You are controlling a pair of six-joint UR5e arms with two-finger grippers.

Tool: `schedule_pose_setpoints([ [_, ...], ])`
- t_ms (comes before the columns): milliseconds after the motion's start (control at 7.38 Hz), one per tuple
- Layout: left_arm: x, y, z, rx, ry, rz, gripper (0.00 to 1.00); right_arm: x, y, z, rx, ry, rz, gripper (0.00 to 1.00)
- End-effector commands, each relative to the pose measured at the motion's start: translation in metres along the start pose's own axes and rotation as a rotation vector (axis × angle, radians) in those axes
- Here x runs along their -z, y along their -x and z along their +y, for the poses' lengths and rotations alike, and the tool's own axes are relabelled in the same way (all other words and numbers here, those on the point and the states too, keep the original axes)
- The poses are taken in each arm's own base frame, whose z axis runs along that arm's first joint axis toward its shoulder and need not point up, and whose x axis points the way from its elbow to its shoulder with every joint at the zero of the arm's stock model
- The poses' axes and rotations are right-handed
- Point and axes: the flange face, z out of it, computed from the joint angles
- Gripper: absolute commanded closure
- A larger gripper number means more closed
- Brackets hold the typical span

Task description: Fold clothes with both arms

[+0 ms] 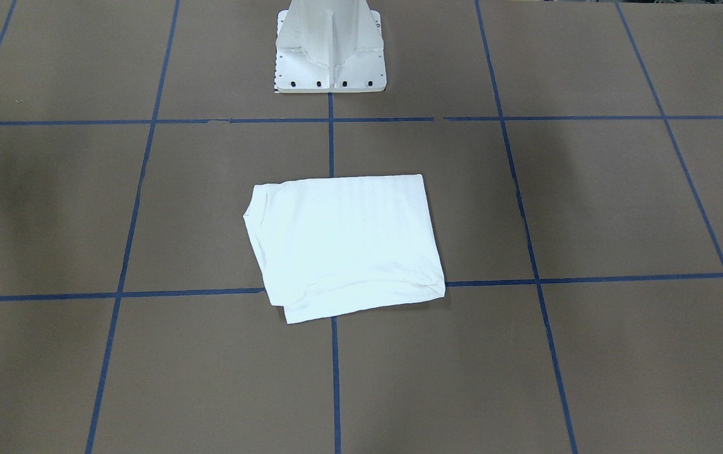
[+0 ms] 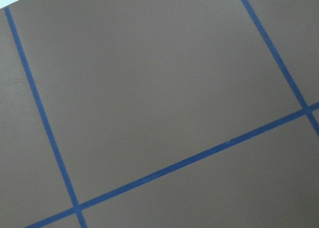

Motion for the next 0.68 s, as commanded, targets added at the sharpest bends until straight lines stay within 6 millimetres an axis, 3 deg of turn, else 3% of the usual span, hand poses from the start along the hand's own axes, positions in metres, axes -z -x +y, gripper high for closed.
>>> schedule_pose_setpoints([
  [0, -0.029, 0.037, 0.035, 0.069, 0.067, -0.002, 0.0, -0.035, -0.066, 0.093, -0.071, 0.007, -0.012, 0.0],
  [136, -0.013, 0.056, 0.038, 0.102, 0.036, -0.016, 0.0, -0.052, -0.074, 0.123, -0.076, -0.004, -0.027, 0.0],
  [271, -0.012, 0.063, 0.047, 0.123, 0.044, -0.015, 0.0, -0.061, -0.08, 0.143, -0.105, 0.005, -0.061, 0.0],
  [542, 0.003, 0.099, 0.084, 0.246, 0.067, -0.032, 0.0, -0.062, -0.081, 0.144, -0.123, 0.005, -0.067, 0.0],
])
